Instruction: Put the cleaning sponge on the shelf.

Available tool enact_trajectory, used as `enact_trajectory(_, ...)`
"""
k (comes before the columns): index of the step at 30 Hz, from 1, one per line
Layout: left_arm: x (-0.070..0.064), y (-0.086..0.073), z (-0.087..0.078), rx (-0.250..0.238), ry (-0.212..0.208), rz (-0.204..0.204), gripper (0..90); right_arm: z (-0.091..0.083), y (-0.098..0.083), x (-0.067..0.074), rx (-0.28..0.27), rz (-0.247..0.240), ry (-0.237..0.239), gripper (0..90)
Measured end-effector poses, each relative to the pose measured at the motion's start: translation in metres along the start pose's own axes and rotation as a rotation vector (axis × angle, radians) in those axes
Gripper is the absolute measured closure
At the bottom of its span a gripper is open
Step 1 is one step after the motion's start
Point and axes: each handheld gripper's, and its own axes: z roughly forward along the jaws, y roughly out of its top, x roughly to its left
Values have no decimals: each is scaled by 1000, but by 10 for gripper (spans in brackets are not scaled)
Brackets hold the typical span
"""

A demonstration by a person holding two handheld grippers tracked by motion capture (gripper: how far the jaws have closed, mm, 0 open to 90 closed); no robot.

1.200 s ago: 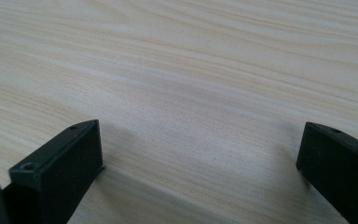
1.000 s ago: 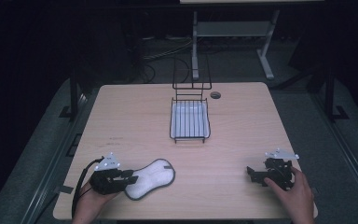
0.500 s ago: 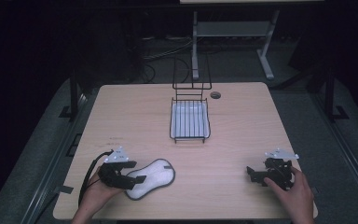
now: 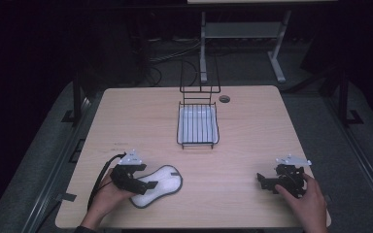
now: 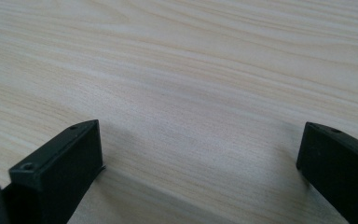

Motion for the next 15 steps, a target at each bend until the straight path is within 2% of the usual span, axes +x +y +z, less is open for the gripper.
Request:
enact_trajectory(3, -1, -1, 3, 5, -6, -5, 160, 0, 0, 0, 0, 0, 0, 0)
enact_trajectory(10, -5, -2, 12, 36, -15, 18, 151, 0, 0, 0, 0, 0, 0, 0)
enact_trajectory(15, -6, -4, 14, 36, -18, 6, 145, 0, 0, 0, 0, 0, 0, 0)
